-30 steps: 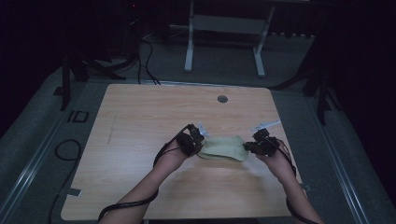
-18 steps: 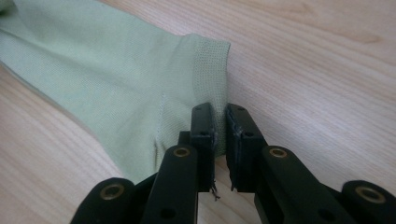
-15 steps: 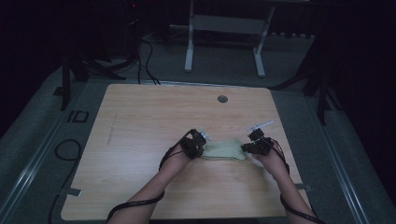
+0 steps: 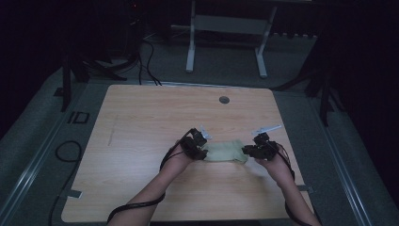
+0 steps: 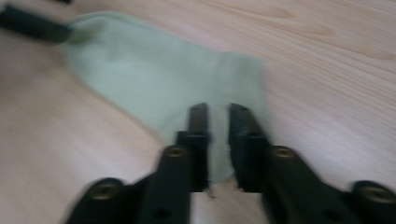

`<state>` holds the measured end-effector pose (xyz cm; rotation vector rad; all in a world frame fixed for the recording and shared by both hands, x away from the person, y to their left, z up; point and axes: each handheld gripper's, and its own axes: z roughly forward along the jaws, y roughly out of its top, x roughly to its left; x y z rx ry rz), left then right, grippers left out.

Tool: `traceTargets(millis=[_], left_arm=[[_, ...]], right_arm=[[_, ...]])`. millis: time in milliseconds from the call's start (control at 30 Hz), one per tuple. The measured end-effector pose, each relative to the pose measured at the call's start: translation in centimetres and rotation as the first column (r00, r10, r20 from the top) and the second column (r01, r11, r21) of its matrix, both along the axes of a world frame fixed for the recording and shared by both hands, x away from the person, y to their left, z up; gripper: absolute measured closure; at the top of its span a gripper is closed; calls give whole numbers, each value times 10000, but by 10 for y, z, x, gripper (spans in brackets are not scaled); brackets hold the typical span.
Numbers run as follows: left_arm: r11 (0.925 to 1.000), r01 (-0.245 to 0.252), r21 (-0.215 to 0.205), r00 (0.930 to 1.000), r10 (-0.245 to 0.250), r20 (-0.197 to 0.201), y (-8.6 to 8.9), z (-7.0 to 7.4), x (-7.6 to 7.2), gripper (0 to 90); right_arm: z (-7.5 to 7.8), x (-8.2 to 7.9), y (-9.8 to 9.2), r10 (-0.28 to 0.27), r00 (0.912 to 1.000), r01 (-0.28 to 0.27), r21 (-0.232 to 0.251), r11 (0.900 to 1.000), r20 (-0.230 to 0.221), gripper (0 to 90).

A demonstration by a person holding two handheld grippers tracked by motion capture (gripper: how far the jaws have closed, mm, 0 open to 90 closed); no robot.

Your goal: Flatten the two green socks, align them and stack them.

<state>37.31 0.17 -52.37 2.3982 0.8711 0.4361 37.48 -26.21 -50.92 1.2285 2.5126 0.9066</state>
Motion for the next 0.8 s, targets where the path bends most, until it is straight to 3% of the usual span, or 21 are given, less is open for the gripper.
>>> traceTargets(millis=[100,433,733,800], left_arm=[[9998,-33,204,10000,32,86,-2,-4,2,608],[9981,-323,527,9994,330,-116,-4,-20,15,602],[9980,-434,453,9990,439,-105,-3,-21,16,600],[9989,-387,273,9991,391,-152,-3,-18,15,600]], right_arm=[[-4,-5,9,279,9996,-280,-96,9996,-34,886],[-34,-3,15,266,9975,-287,-322,9991,-649,895],[-33,-2,6,87,9971,-103,-199,9997,-754,894],[-33,-2,7,99,9972,-114,-185,9998,-745,886]])
